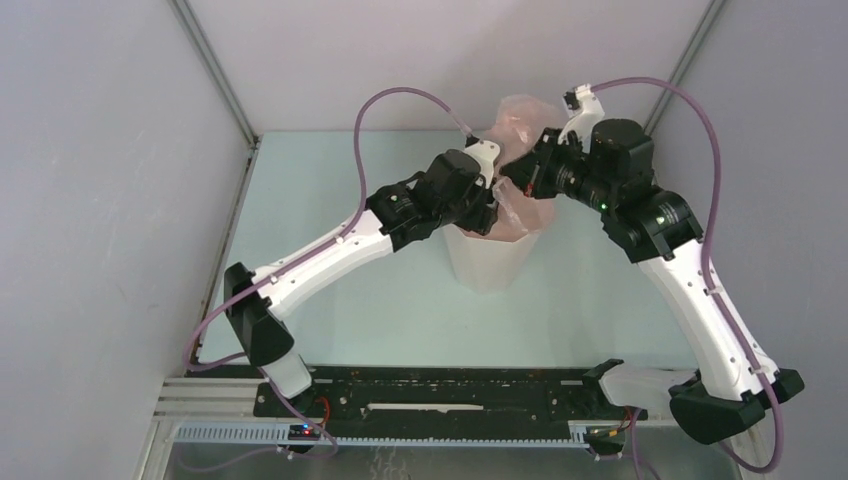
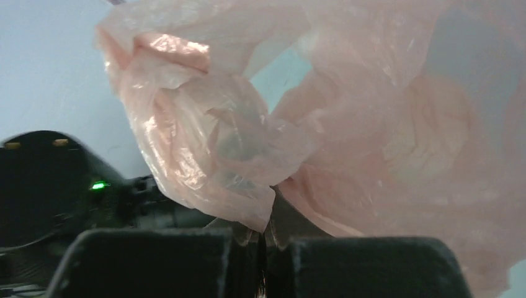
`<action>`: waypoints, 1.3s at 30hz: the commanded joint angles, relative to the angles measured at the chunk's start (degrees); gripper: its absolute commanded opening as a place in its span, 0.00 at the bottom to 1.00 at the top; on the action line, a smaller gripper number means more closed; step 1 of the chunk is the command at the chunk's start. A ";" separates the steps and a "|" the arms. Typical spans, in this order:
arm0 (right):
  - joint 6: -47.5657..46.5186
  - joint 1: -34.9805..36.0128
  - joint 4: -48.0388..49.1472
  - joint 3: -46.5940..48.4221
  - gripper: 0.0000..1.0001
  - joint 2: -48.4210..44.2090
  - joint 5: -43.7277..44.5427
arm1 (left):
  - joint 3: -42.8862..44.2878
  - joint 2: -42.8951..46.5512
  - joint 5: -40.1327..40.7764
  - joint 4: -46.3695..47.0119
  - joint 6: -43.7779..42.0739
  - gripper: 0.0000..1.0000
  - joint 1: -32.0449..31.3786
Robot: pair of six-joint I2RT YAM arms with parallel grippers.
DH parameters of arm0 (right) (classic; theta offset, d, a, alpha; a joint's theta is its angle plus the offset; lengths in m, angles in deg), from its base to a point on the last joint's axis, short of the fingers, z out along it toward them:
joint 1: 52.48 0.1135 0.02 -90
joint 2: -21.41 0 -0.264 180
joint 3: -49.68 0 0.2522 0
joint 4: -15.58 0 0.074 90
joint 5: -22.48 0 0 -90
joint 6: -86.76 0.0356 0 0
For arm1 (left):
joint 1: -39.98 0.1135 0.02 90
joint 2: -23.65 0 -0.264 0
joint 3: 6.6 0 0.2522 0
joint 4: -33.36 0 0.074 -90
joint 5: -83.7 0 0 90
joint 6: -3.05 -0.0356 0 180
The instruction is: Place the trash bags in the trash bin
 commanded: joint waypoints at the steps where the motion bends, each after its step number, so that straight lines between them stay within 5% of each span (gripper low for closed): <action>1: 2.28 -1.16 2.84 -4.25 0.00 0.77 -2.46 | 0.22 4.80 -4.57 0.55 0.04 0.61 -0.60; 7: 1.70 -1.93 4.44 -6.42 0.00 1.13 -3.99 | -1.98 12.70 -9.04 0.59 -1.02 0.84 -0.55; 12: 0.81 -1.64 4.61 -6.86 0.00 2.31 -5.66 | -6.54 19.29 -10.54 1.45 -0.15 0.92 -0.39; 20: 0.11 3.10 6.80 -7.21 0.00 8.76 -3.47 | -12.26 28.21 -6.88 2.67 7.58 0.95 3.23; 25: 1.27 3.36 7.41 -8.90 0.00 12.63 -3.08 | -13.29 29.41 -12.56 4.84 18.39 0.97 10.36; 31: -1.38 5.52 5.58 -7.24 0.00 10.86 -0.88 | -10.03 23.01 -27.75 8.30 32.44 0.98 16.69; 39: -1.11 7.50 4.09 -7.47 0.00 8.17 0.22 | -4.17 14.94 -27.55 9.56 38.95 0.88 17.59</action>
